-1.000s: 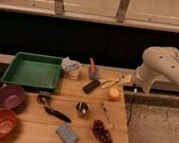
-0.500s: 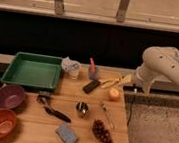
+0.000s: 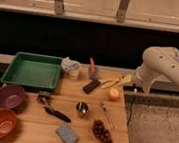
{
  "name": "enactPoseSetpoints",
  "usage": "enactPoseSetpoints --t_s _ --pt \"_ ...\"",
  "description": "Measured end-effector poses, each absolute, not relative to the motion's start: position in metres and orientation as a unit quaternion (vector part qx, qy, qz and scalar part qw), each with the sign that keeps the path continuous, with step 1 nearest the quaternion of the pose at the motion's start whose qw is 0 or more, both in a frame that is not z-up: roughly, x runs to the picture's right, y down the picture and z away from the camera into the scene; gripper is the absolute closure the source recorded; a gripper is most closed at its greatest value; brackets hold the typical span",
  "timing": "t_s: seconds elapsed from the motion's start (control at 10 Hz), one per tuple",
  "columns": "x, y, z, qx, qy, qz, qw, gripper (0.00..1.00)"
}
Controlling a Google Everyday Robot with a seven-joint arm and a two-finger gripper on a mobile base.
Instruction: Wipe table surface with eraser
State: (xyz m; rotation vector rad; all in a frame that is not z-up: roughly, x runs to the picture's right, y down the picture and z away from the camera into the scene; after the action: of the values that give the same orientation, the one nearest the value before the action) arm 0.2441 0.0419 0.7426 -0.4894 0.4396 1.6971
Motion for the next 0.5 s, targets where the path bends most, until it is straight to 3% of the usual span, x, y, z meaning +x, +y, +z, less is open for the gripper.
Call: enactPoseSetpoints --t_s 0.5 --pt "0.2441 0.0419 0.7426 -0.212 0.191 0.736 0.614 0.20"
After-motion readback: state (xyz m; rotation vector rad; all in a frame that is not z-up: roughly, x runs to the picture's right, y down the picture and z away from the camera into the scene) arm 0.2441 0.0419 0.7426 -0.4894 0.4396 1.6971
